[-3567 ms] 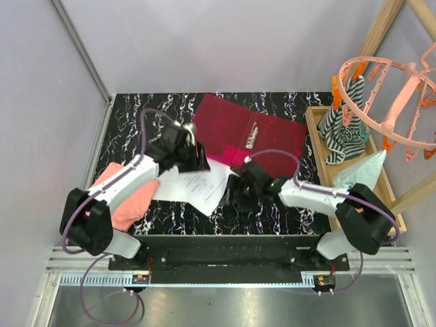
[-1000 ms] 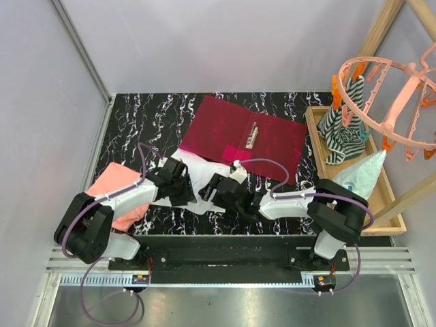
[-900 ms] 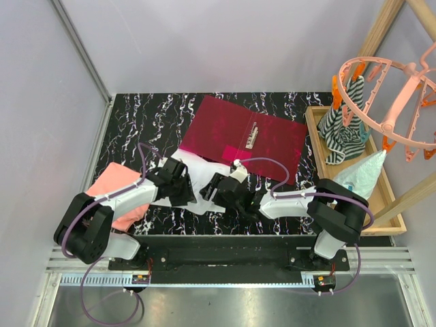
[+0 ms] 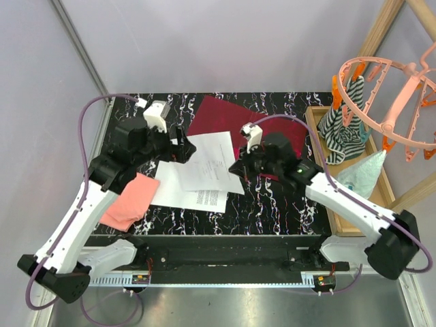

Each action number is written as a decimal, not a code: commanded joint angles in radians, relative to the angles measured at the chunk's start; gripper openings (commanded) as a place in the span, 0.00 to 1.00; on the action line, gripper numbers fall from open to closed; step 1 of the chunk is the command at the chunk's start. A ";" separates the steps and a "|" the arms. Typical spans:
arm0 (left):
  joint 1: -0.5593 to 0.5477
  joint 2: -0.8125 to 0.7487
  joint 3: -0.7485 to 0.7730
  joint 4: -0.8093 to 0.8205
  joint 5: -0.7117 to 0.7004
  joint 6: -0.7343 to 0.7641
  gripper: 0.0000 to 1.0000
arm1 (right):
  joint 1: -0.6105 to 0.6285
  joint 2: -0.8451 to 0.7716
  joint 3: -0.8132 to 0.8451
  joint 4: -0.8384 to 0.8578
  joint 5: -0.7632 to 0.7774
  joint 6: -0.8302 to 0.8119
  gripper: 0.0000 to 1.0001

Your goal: Put the files into the folder

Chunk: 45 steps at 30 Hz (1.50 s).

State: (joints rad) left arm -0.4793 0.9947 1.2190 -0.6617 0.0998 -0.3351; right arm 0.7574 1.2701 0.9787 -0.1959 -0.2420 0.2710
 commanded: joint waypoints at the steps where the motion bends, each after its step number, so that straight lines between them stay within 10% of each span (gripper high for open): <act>1: 0.018 0.070 0.140 0.007 0.231 0.180 0.95 | -0.036 -0.100 0.055 -0.158 -0.242 -0.194 0.00; 14: 0.022 0.347 0.327 -0.225 0.822 0.730 0.92 | -0.049 -0.051 0.078 -0.244 -0.427 -0.243 0.00; 45: 0.005 0.725 0.639 -0.713 1.153 1.358 0.88 | -0.047 -0.080 0.143 -0.310 -0.508 -0.257 0.00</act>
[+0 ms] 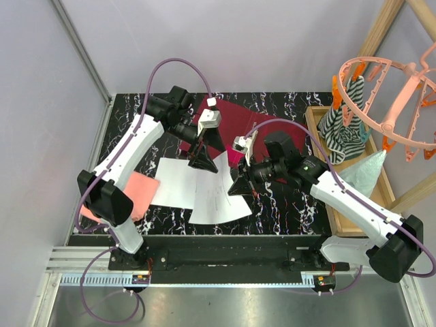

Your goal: Put the files into the folder

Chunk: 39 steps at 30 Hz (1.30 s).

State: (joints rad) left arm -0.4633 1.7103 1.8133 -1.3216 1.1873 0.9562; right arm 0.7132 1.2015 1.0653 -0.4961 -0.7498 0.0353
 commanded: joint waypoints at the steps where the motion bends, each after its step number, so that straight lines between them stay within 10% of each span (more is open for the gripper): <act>1: -0.012 0.015 0.049 -0.054 0.069 0.067 0.88 | -0.003 -0.013 0.058 -0.013 0.001 -0.023 0.00; 23: 0.002 -0.001 0.037 0.004 0.012 -0.016 0.34 | -0.004 -0.037 0.062 -0.073 0.153 -0.032 0.00; 27: 0.003 -0.020 0.020 0.019 0.008 -0.045 0.07 | -0.003 -0.046 0.055 -0.071 0.271 -0.023 0.01; 34: 0.009 -0.093 -0.099 0.265 -0.044 -0.362 0.00 | -0.004 -0.083 -0.031 0.005 0.538 0.104 0.82; 39: 0.015 -0.147 -0.201 0.450 -0.115 -0.603 0.00 | -0.012 -0.169 -0.203 0.248 0.506 0.208 1.00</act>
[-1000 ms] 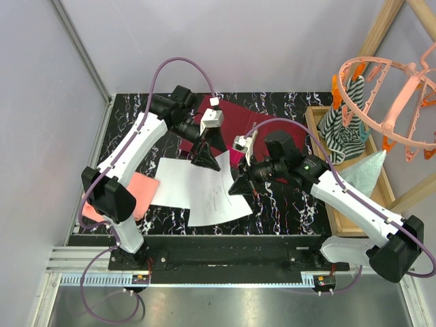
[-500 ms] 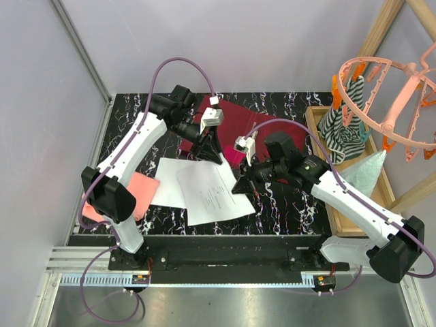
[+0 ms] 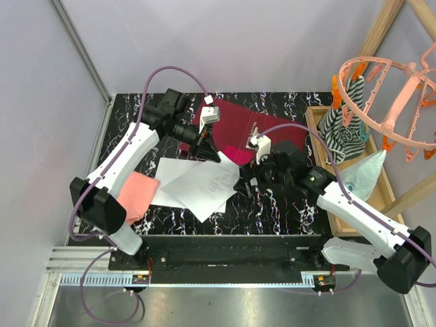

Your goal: Put the files into the folder

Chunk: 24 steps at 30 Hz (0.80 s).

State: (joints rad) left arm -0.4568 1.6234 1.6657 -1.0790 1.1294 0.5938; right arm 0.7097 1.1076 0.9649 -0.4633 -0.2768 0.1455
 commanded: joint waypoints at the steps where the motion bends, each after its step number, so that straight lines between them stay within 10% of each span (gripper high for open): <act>1: 0.010 -0.065 -0.081 0.221 -0.053 -0.265 0.00 | -0.007 -0.100 -0.132 0.257 0.034 0.109 1.00; 13: 0.044 -0.250 -0.274 0.447 -0.082 -0.498 0.00 | -0.012 -0.222 -0.466 0.770 -0.004 0.147 1.00; 24: 0.122 -0.339 -0.340 0.540 -0.055 -0.623 0.00 | -0.012 -0.147 -0.511 1.020 -0.085 0.239 0.79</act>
State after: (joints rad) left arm -0.3676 1.3312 1.3319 -0.6140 1.0664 0.0444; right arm 0.7040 0.9630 0.4522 0.3996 -0.3302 0.3325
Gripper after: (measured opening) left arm 0.004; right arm 0.820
